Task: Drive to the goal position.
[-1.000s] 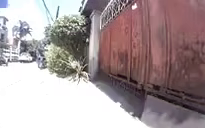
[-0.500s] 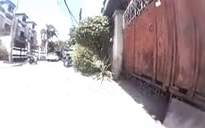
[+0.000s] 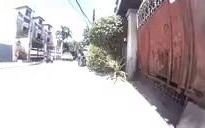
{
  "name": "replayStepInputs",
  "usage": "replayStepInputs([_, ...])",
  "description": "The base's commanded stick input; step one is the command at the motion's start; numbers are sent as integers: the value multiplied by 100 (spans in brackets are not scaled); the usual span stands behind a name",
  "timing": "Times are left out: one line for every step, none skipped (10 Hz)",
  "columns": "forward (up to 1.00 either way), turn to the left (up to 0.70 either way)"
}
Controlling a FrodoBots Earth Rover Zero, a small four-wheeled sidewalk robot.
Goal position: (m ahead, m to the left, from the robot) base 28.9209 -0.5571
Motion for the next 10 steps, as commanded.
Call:
replayStepInputs([0, 70])
replayStepInputs([0, 70])
replayStepInputs([0, 70])
replayStepInputs([0, 70])
replayStepInputs([0, 70])
replayStepInputs([0, 70])
replayStepInputs([0, 70])
replayStepInputs([0, 70])
replayStepInputs([0, 70])
replayStepInputs([0, 70])
